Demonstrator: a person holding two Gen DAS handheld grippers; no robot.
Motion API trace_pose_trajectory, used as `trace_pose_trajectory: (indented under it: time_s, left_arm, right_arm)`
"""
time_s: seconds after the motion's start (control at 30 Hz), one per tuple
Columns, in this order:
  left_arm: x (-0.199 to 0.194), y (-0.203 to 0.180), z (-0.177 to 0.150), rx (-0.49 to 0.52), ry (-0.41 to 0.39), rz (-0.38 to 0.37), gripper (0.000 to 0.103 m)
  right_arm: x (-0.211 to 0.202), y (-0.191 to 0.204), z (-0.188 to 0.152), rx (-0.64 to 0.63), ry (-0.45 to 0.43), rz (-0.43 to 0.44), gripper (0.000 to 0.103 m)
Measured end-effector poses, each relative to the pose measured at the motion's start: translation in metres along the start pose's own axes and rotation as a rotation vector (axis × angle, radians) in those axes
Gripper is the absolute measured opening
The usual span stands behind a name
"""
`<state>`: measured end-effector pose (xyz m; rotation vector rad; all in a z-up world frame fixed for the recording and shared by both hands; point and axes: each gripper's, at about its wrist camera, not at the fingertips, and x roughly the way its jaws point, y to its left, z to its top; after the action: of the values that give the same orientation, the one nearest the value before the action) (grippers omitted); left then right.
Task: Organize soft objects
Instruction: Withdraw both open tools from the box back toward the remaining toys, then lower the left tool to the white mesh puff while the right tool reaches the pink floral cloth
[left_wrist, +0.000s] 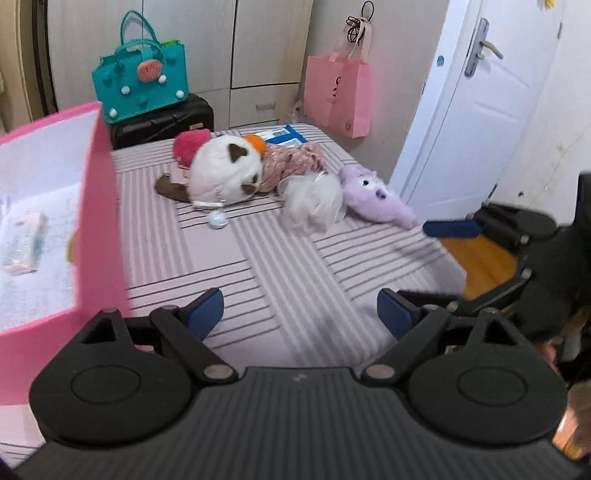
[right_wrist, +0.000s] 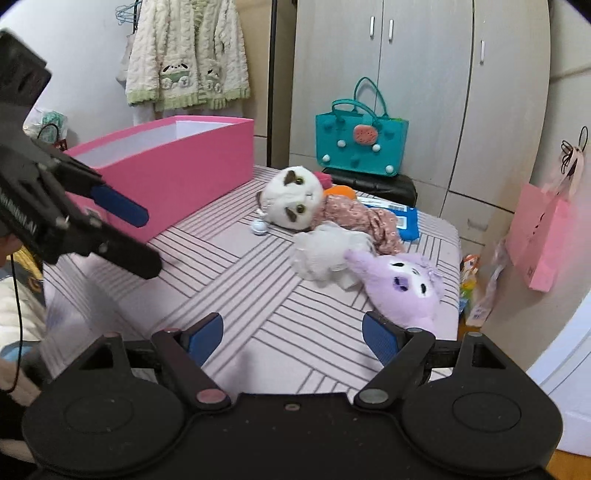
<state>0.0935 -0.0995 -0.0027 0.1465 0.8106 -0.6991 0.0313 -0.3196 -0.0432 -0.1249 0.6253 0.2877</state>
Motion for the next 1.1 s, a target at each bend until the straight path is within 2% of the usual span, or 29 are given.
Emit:
trace_pose_trajectory:
  time_s: [0.13,0.23,0.43,0.6,0.73,0.9,1.1]
  left_arm:
    - [0.023,-0.004,0.014,-0.069,-0.004,-0.061,0.090]
    - [0.036,-0.008,0.027,-0.098,-0.023,-0.077,0.090]
    - [0.063,-0.009,0.057,-0.183,-0.073,-0.045,0.089]
    - [0.088,-0.005,0.079,-0.249,-0.084,0.002,0.085]
    - [0.112,-0.001,0.086,-0.304,-0.045,-0.010,0.078]
    - [0.136,-0.002,0.081,-0.328,0.005,0.011,0.066]
    - [0.146,-0.004,0.074,-0.344,-0.042,0.046,0.058]
  right_arm:
    - [0.004,-0.016,0.001,0.033,-0.019,-0.006,0.086]
    - [0.004,-0.026,0.006,0.039,-0.029,-0.013,0.086]
    - [0.006,-0.045,0.024,0.037,-0.027,-0.019,0.086]
    - [0.015,-0.060,0.039,0.034,0.003,0.022,0.086]
    - [0.021,-0.079,0.043,0.041,0.024,0.019,0.086]
    - [0.027,-0.115,0.047,0.138,0.027,0.018,0.086]
    - [0.053,-0.145,0.062,0.259,0.027,0.046,0.086]
